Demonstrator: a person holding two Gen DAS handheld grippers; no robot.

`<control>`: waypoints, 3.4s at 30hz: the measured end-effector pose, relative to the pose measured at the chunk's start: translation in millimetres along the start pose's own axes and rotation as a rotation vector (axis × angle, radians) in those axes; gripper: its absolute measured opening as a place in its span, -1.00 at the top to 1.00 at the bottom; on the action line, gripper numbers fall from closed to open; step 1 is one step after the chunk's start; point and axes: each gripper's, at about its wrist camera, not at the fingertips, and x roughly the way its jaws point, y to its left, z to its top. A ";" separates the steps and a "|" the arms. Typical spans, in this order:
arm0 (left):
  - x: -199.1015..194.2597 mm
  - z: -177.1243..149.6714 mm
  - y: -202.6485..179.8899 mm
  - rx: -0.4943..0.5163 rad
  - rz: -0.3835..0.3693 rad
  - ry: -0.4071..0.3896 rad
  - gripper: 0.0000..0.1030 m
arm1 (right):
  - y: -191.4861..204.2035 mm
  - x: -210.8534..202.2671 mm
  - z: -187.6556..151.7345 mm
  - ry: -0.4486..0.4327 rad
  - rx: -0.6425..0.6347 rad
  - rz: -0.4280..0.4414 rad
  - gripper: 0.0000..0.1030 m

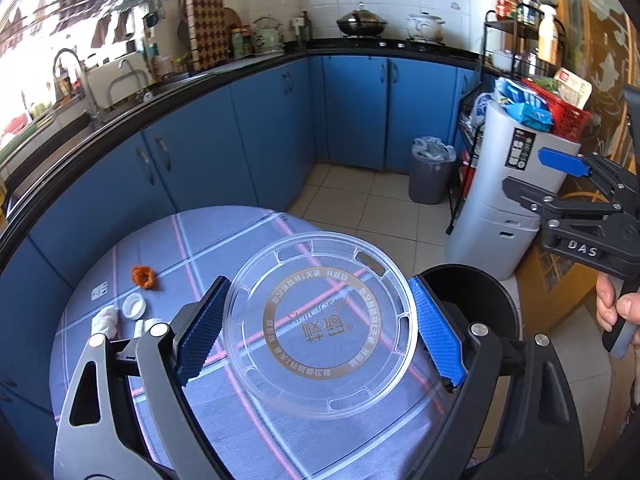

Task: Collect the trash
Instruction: 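Carry the lid and yellow bag over the black bin and open both tools, then grasp the white tissue bundle with the left tool while the right grasps the white medicine box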

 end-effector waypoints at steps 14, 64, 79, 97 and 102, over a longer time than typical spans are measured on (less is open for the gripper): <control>7.2 60.6 -88.5 0.152 -0.161 -0.052 -0.84 | -62.0 3.7 -24.8 0.060 0.101 -0.127 -0.45; 53.8 -109.9 278.9 -0.224 0.278 0.219 -0.80 | 352.7 134.6 18.9 0.222 -0.297 0.574 -0.44; 101.4 -113.5 313.9 -0.359 0.166 0.286 -0.02 | 363.4 161.5 19.3 0.275 -0.344 0.581 0.44; 56.6 -94.0 294.4 -0.476 0.130 0.200 0.57 | 273.1 143.5 33.9 0.243 -0.169 0.497 0.44; 45.3 -80.1 258.2 -0.411 0.104 0.177 0.57 | 252.4 124.7 34.4 0.207 -0.162 0.464 0.44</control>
